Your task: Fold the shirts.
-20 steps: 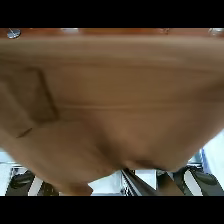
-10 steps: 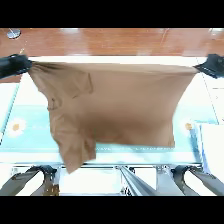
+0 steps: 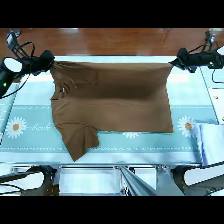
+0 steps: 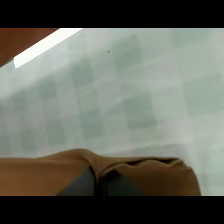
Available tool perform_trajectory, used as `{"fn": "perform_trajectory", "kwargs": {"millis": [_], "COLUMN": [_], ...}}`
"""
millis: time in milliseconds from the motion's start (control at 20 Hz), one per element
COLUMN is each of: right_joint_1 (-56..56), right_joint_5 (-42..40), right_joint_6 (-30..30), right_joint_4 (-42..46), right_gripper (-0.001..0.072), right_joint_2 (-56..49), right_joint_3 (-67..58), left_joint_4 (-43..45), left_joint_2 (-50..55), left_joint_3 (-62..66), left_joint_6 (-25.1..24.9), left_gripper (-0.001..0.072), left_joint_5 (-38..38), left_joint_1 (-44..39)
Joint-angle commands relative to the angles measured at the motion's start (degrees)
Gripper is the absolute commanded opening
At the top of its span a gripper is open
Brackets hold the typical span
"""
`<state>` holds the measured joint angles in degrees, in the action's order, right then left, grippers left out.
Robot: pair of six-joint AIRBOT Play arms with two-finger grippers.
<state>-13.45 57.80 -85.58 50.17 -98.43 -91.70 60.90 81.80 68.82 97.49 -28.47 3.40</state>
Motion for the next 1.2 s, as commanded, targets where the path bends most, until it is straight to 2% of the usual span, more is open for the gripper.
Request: {"fn": "perform_trajectory", "kwargs": {"millis": [0, 100, 200, 350, 550, 600, 650, 700, 850, 950, 1050, 1100, 1150], "right_joint_1": [-0.98, -2.29, -2.56, -1.95, -0.24, 0.44, 0.87, 0.92, -2.73, -6.49, -11.54, -14.03, -16.02], "right_joint_5": [7.89, 13.29, 19.1, 21.7, 17.31, 15.32, 14.58, 15.41, 22.56, 25.46, 23.67, 20.79, 17.38], "right_joint_6": [1.84, 3.69, 4.96, 4.7, 4.33, 3.13, 1.53, 1.79, 1.88, 2.51, 0.66, 0.35, 2.64], "right_joint_4": [-2.8, -2.47, 0.46, 6.82, 9.73, 10.03, 10.21, 10.21, 12.72, 19.74, 22.82, 20.39, 15.82], "right_gripper": [0.0021, 0.0021, 0.0021, 0.0021, 0.0023, 0.0178, 0.0606, 0.0618, 0.0618, 0.0618, 0.0617, 0.0617, 0.0617], "right_joint_2": [-2.34, -0.26, 0.92, 0.9, 0.85, 0.85, 0.85, 1.05, 3.5, 8.13, 14.27, 17.55, 21.4], "right_joint_3": [-2.71, -2.73, -2.4, 2.36, 11.06, 12.35, 12.59, 11.91, 7.76, 9.51, 18.58, 24.46, 31.32], "left_joint_4": [-1.95, -1.88, -1.25, 2.8, 2.95, 2.95, 2.99, 3.32, 7.72, 9.09, 9.27, 8.33, 6.36], "left_joint_2": [1.03, 0.42, 0.11, 1.14, 3.72, 4.35, 4.52, 4.46, 3.52, -0.17, -4.96, -7.54, -10.45], "left_joint_3": [1.42, 3.23, 2.82, -1.7, -5.99, -5.95, -5.64, -4.61, 0.7, -1.4, -10.05, -15.91, -22.71], "left_joint_6": [-2.03, -10.14, -14.64, -15.85, -15.8, -15.43, -14.29, -14.36, -14.62, -18.14, -17.75, -18.08, -18.93], "left_gripper": [0.0031, 0.0031, 0.0031, 0.0031, 0.0032, 0.0083, 0.0432, 0.0692, 0.0701, 0.0701, 0.0701, 0.0701, 0.0702], "left_joint_5": [-7.85, -18.1, -25.77, -30.12, -30.73, -30.73, -31.71, -33.97, -46.9, -52.92, -54.23, -53.29, -51.41], "left_joint_1": [0.87, 2.56, 3.17, 3.19, 3.72, 3.72, 3.8, 4.26, 8.55, 13.18, 18.1, 20.39, 22.75]}}
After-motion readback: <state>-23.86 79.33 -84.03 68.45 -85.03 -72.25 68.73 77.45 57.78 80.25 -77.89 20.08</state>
